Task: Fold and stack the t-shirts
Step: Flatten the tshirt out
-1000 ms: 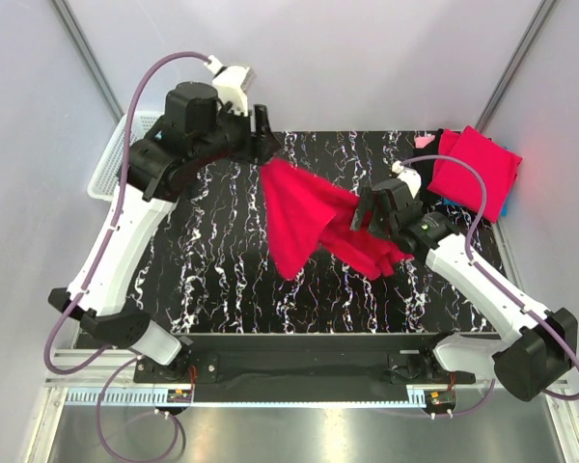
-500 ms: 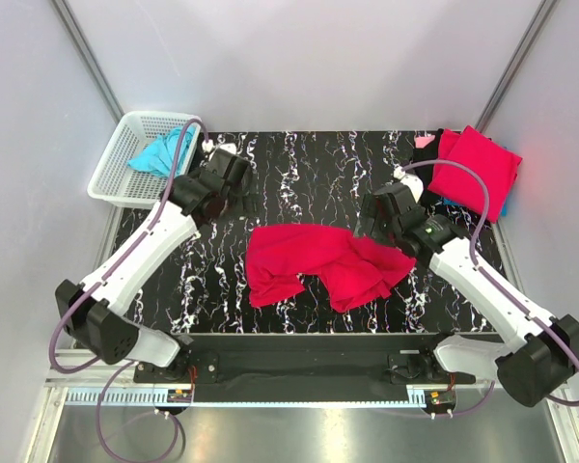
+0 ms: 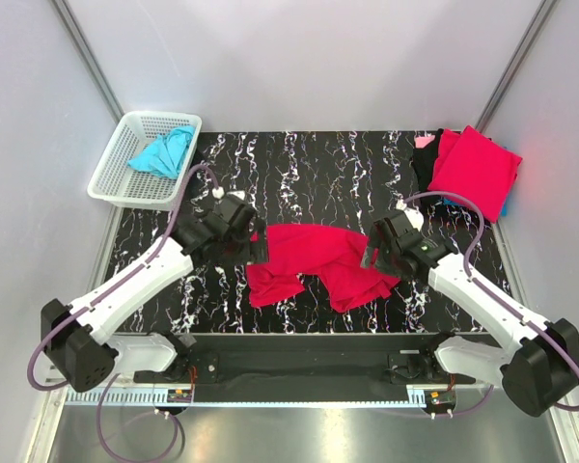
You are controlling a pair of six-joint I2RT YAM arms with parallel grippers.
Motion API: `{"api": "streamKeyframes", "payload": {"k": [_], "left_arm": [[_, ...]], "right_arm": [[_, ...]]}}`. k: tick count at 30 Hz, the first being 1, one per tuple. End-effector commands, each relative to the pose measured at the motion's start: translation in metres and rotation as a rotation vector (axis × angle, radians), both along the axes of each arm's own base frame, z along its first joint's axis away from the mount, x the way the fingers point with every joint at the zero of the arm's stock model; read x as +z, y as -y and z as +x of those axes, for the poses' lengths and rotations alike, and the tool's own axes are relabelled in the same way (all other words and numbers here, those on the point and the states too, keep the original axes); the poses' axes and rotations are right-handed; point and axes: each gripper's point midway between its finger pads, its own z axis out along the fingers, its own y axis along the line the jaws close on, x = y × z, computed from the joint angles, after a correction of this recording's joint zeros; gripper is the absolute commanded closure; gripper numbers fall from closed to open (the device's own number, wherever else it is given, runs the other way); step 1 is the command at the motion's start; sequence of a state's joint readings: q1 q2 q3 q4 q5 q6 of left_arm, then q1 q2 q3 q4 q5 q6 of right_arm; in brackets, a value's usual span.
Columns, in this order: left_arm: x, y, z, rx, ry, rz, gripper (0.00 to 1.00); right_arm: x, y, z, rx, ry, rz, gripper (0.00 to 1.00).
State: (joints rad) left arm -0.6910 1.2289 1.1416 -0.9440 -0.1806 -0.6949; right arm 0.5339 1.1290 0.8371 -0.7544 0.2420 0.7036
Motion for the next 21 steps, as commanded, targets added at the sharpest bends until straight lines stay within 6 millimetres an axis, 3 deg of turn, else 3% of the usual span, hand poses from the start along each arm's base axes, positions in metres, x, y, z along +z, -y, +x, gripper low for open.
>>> {"api": "streamKeyframes", "payload": {"k": [1,4,8,12,21], "left_arm": [[-0.018,0.016,-0.012,-0.014,-0.056,-0.041,0.01],[-0.031,0.026,-0.019,-0.054,-0.071,-0.040,0.01],[-0.037,0.040,-0.017,-0.105,-0.043,-0.077,0.01],[-0.035,0.039,-0.018,-0.116,-0.021,-0.092,0.01],[-0.031,0.037,-0.020,-0.097,-0.004,-0.115,0.01]], "right_arm": [[0.010,-0.001,0.001,-0.044,0.026,0.041,0.21],[0.007,-0.003,0.001,-0.042,0.014,0.042,0.27],[-0.006,-0.003,0.000,-0.040,-0.022,0.025,0.28],[-0.022,-0.001,-0.003,-0.061,-0.069,-0.005,0.28],[-0.038,0.014,0.001,-0.095,-0.057,-0.088,0.29]]}}
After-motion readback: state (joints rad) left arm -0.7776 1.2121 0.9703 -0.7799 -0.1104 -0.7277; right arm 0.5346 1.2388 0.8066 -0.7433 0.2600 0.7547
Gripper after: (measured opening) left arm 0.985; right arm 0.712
